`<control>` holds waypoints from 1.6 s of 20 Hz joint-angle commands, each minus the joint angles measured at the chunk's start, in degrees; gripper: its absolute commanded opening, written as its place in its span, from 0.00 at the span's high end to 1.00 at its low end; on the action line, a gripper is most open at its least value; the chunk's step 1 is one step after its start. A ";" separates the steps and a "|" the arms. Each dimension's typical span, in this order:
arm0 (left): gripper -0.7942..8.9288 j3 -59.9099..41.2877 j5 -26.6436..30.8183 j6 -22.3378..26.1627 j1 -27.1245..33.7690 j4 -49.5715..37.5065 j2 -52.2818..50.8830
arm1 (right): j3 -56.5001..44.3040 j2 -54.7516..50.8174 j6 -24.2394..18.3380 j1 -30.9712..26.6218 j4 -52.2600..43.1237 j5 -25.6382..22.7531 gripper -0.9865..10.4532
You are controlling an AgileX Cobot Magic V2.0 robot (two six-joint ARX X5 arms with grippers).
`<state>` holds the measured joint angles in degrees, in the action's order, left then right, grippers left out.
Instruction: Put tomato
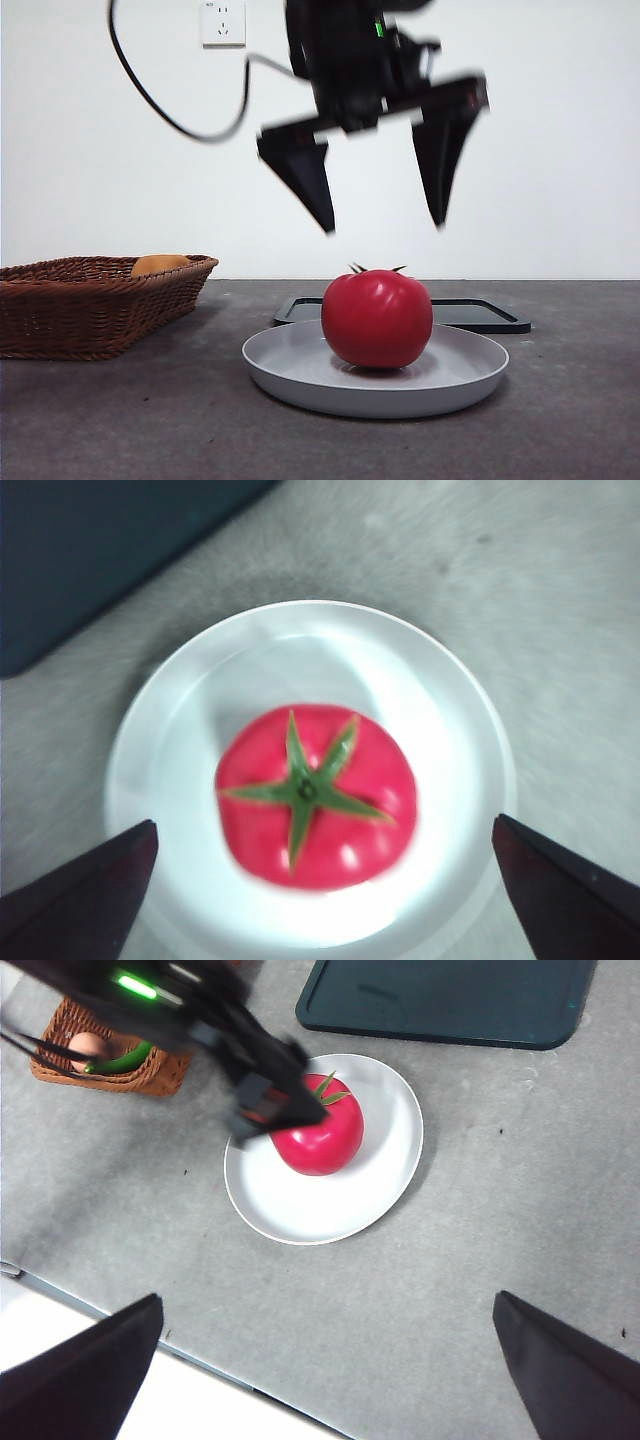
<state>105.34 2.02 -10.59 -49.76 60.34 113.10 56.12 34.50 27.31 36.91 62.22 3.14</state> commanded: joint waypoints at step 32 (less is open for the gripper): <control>0.31 -38.45 4.68 -11.54 -2.71 10.14 -71.71 | 8.98 58.73 -14.67 0.48 -31.39 5.68 0.28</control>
<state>66.43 6.28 -21.80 -51.99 70.85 41.01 64.03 92.29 13.28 36.84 31.03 8.97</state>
